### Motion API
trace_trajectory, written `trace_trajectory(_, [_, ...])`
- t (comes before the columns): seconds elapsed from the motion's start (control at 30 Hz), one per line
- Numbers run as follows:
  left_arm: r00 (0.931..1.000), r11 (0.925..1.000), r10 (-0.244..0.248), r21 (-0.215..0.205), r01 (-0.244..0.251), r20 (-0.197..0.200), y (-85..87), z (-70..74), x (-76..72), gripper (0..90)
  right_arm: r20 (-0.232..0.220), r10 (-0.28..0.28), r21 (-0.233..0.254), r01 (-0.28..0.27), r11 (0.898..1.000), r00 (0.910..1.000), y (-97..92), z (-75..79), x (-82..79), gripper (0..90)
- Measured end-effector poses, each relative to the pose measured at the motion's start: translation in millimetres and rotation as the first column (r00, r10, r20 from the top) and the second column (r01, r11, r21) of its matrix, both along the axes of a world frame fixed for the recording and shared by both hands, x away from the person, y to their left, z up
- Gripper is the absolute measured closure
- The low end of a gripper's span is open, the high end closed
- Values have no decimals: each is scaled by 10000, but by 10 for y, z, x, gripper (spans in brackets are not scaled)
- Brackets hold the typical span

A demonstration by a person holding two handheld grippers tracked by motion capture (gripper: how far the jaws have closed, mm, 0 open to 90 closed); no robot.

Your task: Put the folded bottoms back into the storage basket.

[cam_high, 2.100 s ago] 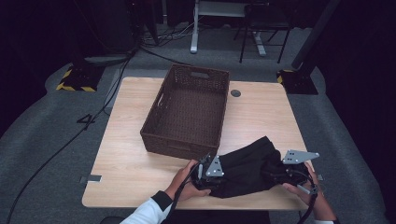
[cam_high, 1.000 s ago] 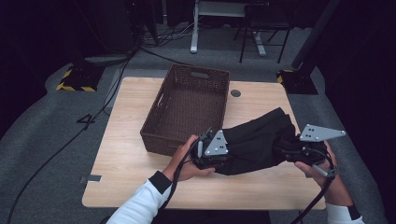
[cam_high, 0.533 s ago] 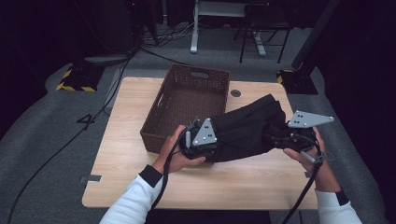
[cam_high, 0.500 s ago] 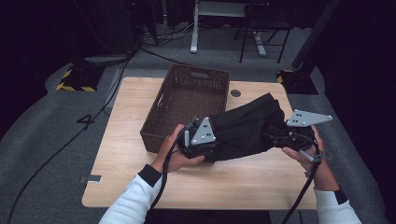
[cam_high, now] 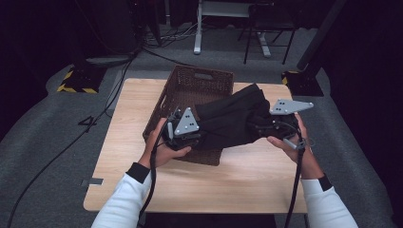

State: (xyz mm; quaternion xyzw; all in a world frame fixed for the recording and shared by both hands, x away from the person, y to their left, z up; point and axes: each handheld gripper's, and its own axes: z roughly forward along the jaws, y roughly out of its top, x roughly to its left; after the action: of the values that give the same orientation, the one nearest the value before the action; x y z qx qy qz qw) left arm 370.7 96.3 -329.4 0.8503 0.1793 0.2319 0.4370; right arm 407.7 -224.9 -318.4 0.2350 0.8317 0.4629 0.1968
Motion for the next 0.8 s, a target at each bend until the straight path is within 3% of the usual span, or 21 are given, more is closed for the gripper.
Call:
trace_trajectory(0.23, [9982, 9982, 577, 132, -579, 144, 173, -19, 61, 686, -59, 128, 11, -128, 9999, 9999, 215, -8, 136, 586])
trace_trajectory(0.43, [9949, 9949, 1007, 81, -1007, 10, 340, -58, 141, 686, -181, 288, -127, -290, 9995, 9994, 417, -46, 278, 586])
trace_trajectory(0.67, [9869, 9870, 1607, -52, -1608, -135, 501, -101, 223, 686, -299, 389, -234, -396, 9989, 9988, 646, -70, 434, 586])
trace_trajectory(0.8, [9815, 9816, 1910, 76, -1909, -161, 580, -126, 260, 686, -355, 426, -336, -438, 9985, 9985, 764, -101, 502, 586])
